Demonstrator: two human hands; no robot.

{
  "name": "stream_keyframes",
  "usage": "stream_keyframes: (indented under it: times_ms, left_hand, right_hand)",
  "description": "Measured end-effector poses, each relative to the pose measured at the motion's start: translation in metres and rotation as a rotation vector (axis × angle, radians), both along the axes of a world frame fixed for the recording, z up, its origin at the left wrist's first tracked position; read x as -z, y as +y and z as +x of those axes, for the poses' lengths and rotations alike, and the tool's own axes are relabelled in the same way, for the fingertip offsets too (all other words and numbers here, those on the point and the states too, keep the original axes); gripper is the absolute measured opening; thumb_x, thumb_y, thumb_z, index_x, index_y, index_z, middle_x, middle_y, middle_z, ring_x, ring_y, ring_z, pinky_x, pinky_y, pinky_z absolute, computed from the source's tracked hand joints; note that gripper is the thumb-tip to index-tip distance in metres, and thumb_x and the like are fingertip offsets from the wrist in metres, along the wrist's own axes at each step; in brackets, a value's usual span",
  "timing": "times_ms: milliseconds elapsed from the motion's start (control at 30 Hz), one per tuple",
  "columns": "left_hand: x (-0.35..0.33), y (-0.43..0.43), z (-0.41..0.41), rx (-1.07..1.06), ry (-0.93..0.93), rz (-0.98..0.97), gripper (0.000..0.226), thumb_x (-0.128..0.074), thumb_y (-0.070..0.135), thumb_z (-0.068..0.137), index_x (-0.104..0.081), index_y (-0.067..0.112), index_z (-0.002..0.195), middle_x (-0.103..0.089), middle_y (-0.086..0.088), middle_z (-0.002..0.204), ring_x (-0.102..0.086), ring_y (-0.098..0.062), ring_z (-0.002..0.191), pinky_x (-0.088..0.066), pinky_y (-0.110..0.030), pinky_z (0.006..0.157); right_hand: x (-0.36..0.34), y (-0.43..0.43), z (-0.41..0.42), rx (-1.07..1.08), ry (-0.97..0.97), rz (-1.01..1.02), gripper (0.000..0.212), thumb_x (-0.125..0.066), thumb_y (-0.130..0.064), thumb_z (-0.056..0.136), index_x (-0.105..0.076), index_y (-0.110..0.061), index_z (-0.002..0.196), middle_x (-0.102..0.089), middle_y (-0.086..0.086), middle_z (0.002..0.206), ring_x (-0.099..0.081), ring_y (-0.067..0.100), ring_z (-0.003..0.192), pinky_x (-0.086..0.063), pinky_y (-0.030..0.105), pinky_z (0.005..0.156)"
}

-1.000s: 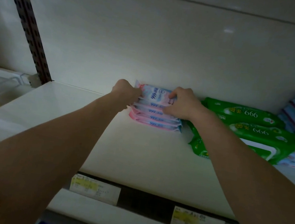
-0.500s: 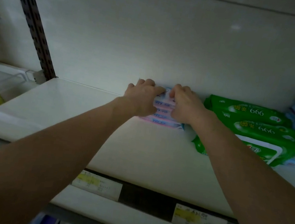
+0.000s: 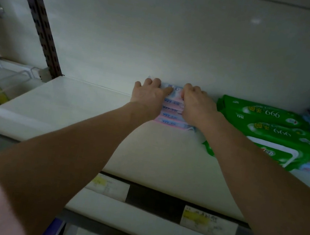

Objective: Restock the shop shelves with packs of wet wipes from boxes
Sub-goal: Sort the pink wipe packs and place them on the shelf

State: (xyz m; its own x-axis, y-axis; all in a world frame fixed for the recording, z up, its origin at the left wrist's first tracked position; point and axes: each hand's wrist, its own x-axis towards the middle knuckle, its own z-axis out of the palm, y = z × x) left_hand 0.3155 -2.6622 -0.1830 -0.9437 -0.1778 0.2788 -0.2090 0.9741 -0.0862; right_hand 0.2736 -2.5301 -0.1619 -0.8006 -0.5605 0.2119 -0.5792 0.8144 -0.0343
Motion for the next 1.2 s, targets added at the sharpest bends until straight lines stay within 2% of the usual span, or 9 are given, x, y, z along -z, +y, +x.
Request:
stream_keyframes:
  times_ms: [167,367,533,633,733,867,1000,1100,1200]
  left_hand:
    - [-0.01,0.016,0.021,-0.043,0.08,0.135,0.062,-0.058,0.017,0.087,-0.034,0.024,0.144,-0.041,-0.01,0.135,-0.039,-0.029,0.124,-0.036,-0.044,0.101]
    - [-0.008,0.057,0.073,-0.195,0.497,1.117,0.044,-0.054,0.008,0.086,-0.055,0.009,0.13,-0.06,-0.014,0.121,-0.06,-0.028,0.108,-0.048,-0.031,0.093]
    - [0.001,0.112,0.134,-0.249,0.588,1.501,0.026,-0.057,0.008,0.087,-0.064,0.013,0.113,-0.066,-0.008,0.103,-0.065,-0.025,0.097,-0.053,-0.038,0.091]
    - [0.007,0.136,0.16,-0.262,0.559,1.596,0.019,-0.059,0.01,0.088,-0.066,0.015,0.104,-0.067,-0.004,0.091,-0.065,-0.018,0.076,-0.057,-0.029,0.075]
    - [0.009,0.158,0.177,-0.214,0.463,1.68,0.013,-0.056,0.009,0.09,-0.065,0.015,0.098,-0.062,0.0,0.078,-0.056,-0.012,0.061,-0.048,-0.019,0.054]
    - [0.017,0.185,0.183,-0.135,0.334,1.737,0.014,-0.058,0.004,0.088,-0.065,0.014,0.081,-0.06,-0.005,0.071,-0.055,-0.021,0.067,-0.05,-0.031,0.064]
    - [0.035,0.209,0.189,-0.044,0.15,1.75,0.025,-0.059,0.005,0.082,-0.059,0.016,0.06,-0.058,-0.013,0.069,-0.052,-0.02,0.068,-0.048,-0.037,0.066]
    - [0.047,0.216,0.202,0.025,0.001,1.683,0.02,-0.057,0.007,0.077,-0.062,0.014,0.059,-0.059,-0.013,0.067,-0.053,-0.019,0.067,-0.047,-0.035,0.064]
    - [0.059,0.214,0.221,0.075,-0.128,1.623,0.016,-0.056,0.009,0.084,-0.065,0.012,0.072,-0.064,-0.012,0.073,-0.056,-0.019,0.066,-0.05,-0.033,0.064]
  right_hand:
    - [-0.019,0.005,0.017,0.01,-0.067,-0.09,0.045,-0.062,-0.011,0.087,-0.045,-0.012,0.129,-0.042,0.015,0.127,-0.042,0.031,0.119,-0.043,0.042,0.091]
    - [-0.014,0.036,0.07,0.067,-0.267,-0.597,0.035,-0.054,-0.007,0.086,-0.06,-0.012,0.12,-0.058,0.01,0.126,-0.055,0.025,0.116,-0.042,0.028,0.096]
    - [0.003,0.071,0.137,0.088,-0.331,-0.818,0.016,-0.058,-0.015,0.087,-0.072,-0.013,0.093,-0.07,0.009,0.1,-0.065,0.024,0.095,-0.05,0.028,0.08]
    - [0.014,0.094,0.173,0.143,-0.378,-0.896,0.013,-0.057,-0.016,0.089,-0.07,-0.019,0.087,-0.07,0.005,0.093,-0.065,0.022,0.089,-0.053,0.039,0.085]
    - [0.028,0.115,0.197,0.217,-0.416,-0.92,0.012,-0.056,-0.018,0.089,-0.067,-0.023,0.087,-0.07,0.003,0.096,-0.065,0.021,0.093,-0.052,0.041,0.089]
    - [0.038,0.14,0.215,0.382,-0.382,-0.799,0.021,-0.053,-0.022,0.091,-0.07,-0.019,0.104,-0.067,0.002,0.11,-0.061,0.019,0.104,-0.046,0.025,0.088]
    - [0.049,0.162,0.235,0.507,-0.31,-0.689,0.024,-0.052,-0.018,0.089,-0.056,-0.02,0.066,-0.06,0.003,0.076,-0.056,0.018,0.081,-0.034,0.023,0.059]
    - [0.067,0.172,0.262,0.671,-0.246,-0.765,0.032,-0.055,-0.015,0.084,-0.052,-0.014,0.053,-0.055,0.006,0.064,-0.054,0.021,0.071,-0.037,0.026,0.062]
    - [0.084,0.17,0.3,0.855,-0.27,-0.865,0.02,-0.057,-0.02,0.084,-0.065,-0.012,0.068,-0.064,0.006,0.073,-0.062,0.025,0.079,-0.05,0.031,0.071]
